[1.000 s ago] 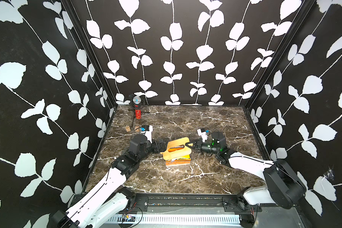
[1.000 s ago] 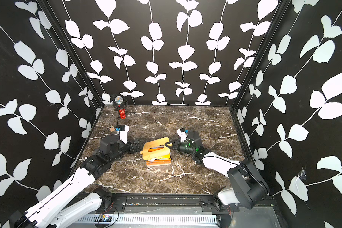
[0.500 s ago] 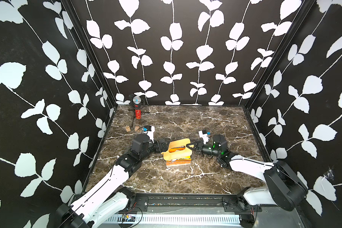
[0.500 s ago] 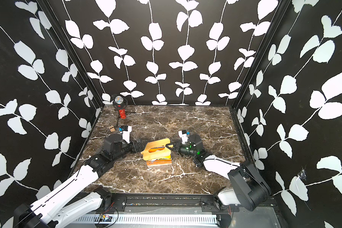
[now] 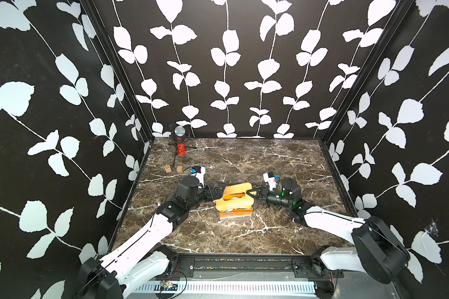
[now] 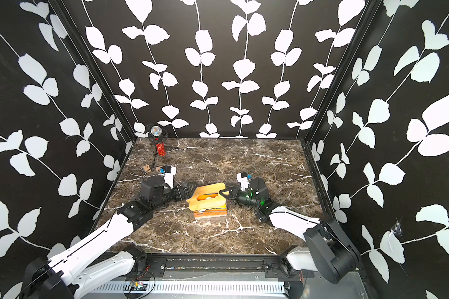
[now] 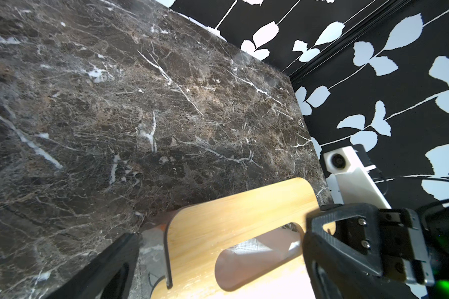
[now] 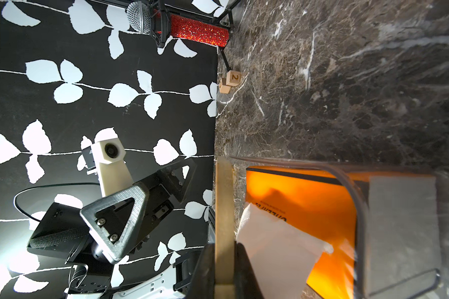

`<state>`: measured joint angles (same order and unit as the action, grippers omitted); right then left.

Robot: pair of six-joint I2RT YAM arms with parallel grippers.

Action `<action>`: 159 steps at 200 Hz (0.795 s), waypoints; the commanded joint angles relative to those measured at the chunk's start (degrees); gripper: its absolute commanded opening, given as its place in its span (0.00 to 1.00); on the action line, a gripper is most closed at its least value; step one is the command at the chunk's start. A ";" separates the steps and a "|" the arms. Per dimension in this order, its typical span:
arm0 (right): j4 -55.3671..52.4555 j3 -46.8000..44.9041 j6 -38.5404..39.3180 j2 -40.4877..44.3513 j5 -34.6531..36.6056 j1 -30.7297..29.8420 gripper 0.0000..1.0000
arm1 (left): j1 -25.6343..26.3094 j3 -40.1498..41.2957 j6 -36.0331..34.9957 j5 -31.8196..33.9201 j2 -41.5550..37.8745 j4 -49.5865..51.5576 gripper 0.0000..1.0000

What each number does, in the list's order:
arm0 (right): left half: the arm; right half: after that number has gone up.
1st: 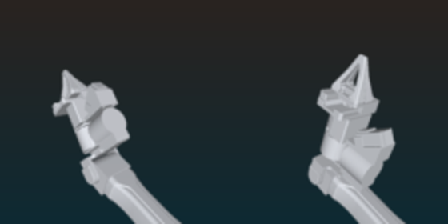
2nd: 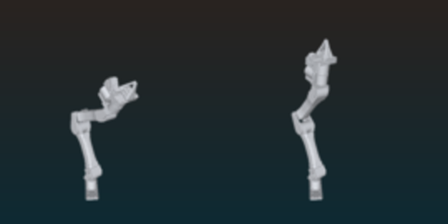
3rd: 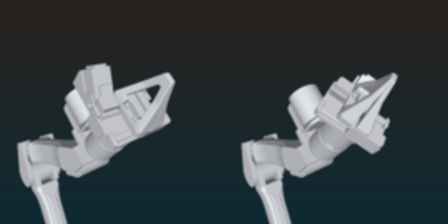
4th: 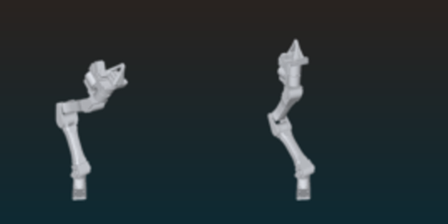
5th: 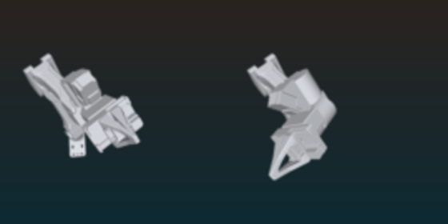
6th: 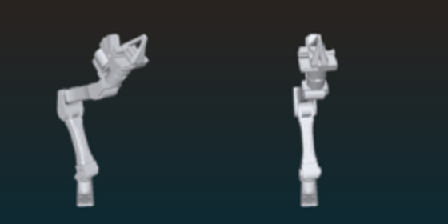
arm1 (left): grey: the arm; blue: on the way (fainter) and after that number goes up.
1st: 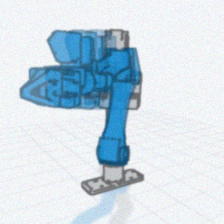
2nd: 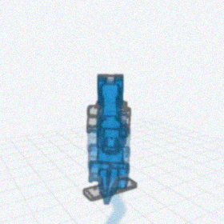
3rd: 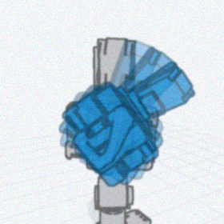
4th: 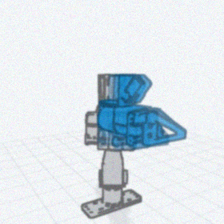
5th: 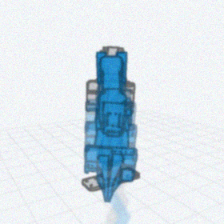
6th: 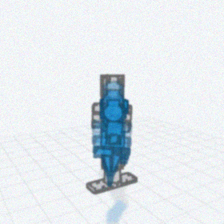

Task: Put the tissue paper into the tissue box
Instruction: Close the box lid on the tissue box.

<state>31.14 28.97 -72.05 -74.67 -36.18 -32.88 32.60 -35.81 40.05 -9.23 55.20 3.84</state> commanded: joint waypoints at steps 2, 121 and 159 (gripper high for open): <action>-16.92 -0.13 2.48 0.27 6.01 -0.82 0.00 | 0.01 0.72 0.62 -0.78 0.11 -2.50 0.99; -21.36 0.38 7.92 -6.45 7.09 -1.19 0.00 | -0.06 3.85 6.60 -4.82 4.96 -8.52 0.99; -21.46 -0.21 8.85 -5.12 5.86 0.51 0.00 | 0.01 3.83 6.87 -5.45 5.46 -8.96 0.99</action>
<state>27.03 32.84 -69.56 -77.97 -36.07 -33.98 32.58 -32.60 46.28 -13.15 60.80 -2.55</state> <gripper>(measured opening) 0.113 0.986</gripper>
